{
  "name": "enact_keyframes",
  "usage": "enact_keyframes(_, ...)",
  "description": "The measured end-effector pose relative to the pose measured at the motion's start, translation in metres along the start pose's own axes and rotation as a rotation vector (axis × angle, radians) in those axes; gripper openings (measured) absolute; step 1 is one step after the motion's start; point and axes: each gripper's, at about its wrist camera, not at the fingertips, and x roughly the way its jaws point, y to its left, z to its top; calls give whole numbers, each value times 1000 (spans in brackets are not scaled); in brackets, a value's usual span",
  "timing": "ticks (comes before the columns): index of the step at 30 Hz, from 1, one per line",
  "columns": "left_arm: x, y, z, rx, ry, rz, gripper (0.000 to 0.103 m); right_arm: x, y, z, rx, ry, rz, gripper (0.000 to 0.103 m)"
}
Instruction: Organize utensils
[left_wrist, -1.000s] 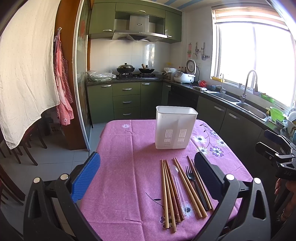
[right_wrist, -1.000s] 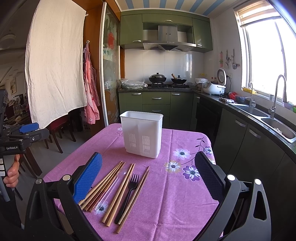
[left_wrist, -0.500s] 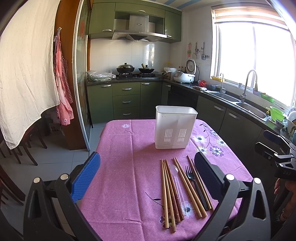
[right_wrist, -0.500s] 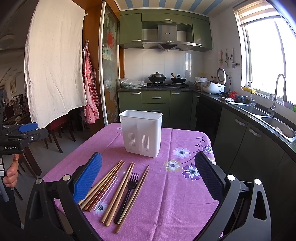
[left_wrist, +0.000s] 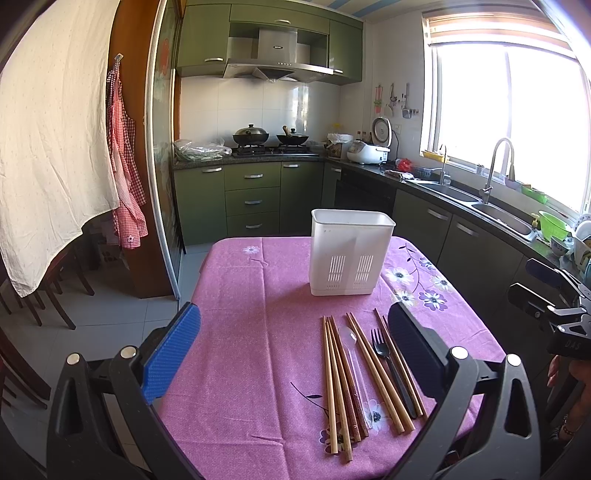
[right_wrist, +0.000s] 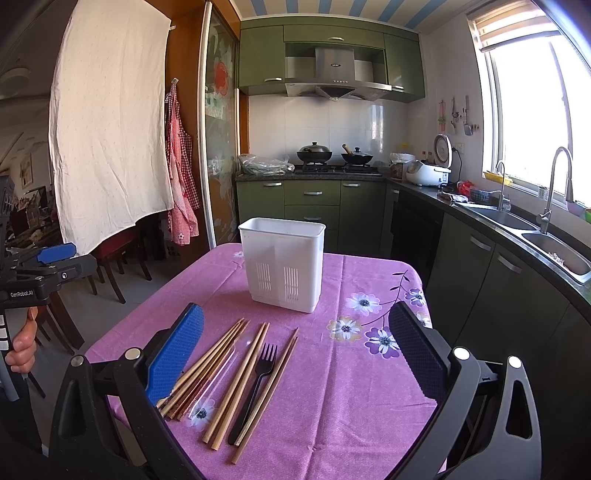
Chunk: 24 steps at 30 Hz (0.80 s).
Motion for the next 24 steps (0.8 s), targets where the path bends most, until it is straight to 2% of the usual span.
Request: enact_keyframes(24, 1, -1, 0, 1, 2, 1, 97, 2, 0, 0, 1, 9, 2, 99)
